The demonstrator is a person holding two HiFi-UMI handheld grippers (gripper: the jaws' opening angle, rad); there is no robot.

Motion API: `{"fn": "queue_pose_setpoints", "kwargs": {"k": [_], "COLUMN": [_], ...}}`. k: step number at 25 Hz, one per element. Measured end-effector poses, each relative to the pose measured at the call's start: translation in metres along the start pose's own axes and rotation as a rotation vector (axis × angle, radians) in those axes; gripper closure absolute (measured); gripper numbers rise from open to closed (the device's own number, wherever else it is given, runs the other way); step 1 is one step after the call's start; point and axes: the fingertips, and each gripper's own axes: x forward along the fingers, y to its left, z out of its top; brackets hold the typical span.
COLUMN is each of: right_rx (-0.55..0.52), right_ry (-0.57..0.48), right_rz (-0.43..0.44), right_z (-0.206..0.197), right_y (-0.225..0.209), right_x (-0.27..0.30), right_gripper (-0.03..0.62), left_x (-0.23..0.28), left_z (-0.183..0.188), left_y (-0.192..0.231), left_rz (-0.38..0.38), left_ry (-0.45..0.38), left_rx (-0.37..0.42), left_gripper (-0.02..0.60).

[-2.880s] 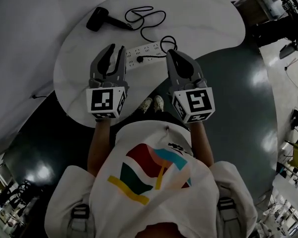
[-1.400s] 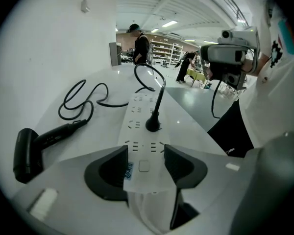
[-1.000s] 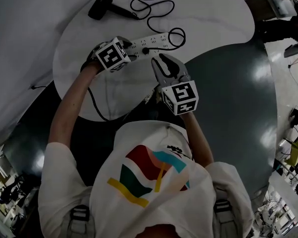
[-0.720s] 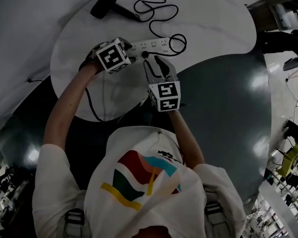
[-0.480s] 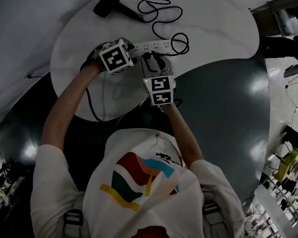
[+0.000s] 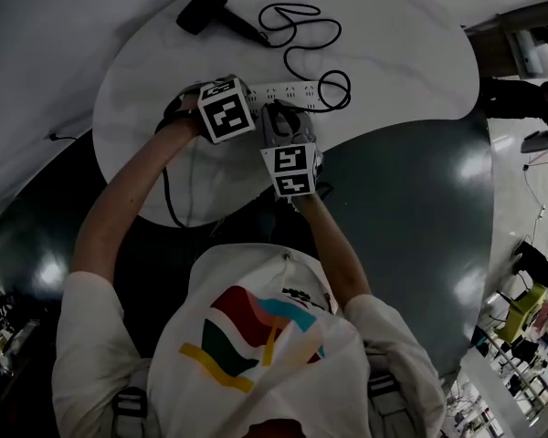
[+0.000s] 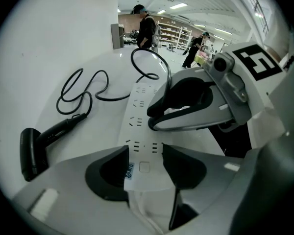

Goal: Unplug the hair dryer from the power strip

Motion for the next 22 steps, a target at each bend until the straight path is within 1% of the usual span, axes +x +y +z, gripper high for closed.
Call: {"fn": "queue_pose_setpoints", "kwargs": {"k": [2,4,11,13,15,17,18,20,22], "right_rx": [-0.019,-0.009,0.114,0.09,0.029,0.016,0.043,0.132,0.179], "right_ry": [-0.003,-0.001,0.065,0.065,0.051,0.043,0.044,0.055,0.072], "right_rz": [-0.009,-0.009,-0.016,-0.009,0.012,0.03,0.037,0.048,0.057], "right_z": [-0.002,-0.003,-0.002,0.001,0.004,0.004,0.002,-0.002,-0.004], "right_y": [0.001,0.0,-0.009,-0.009,-0.006,-0.006,-0.007,-0.012,-0.015], "right_x": [0.002,0.004,0.007,0.006,0.003,0.001,0.0,0.001,0.003], "right_gripper": [0.517,0.522,0.53,0.53,0.531,0.531,0.531,0.532,0.533], "left_x": [0.003,0.005,0.008,0.008,0.006,0.006,0.007,0.009,0.01], "left_z": [-0.002,-0.004,0.001,0.002,0.001,0.002,0.003,0.005,0.005], "left_y": [0.001,0.002,0.003,0.002,0.001,0.0,-0.001,-0.001,0.0], "left_rz": [0.0,0.001,0.005,0.001,-0.012,-0.021,-0.022,-0.016,-0.013], "left_ry": [-0.001,0.003,-0.007,0.009,0.044,0.07,0.074,0.072,0.069], "left_rx": [-0.002,-0.006,-0.017,-0.022,-0.024,-0.011,-0.002,0.009,0.008], "left_gripper": [0.38,0.38,0.38,0.379,0.379,0.379,0.379,0.377,0.379]}}
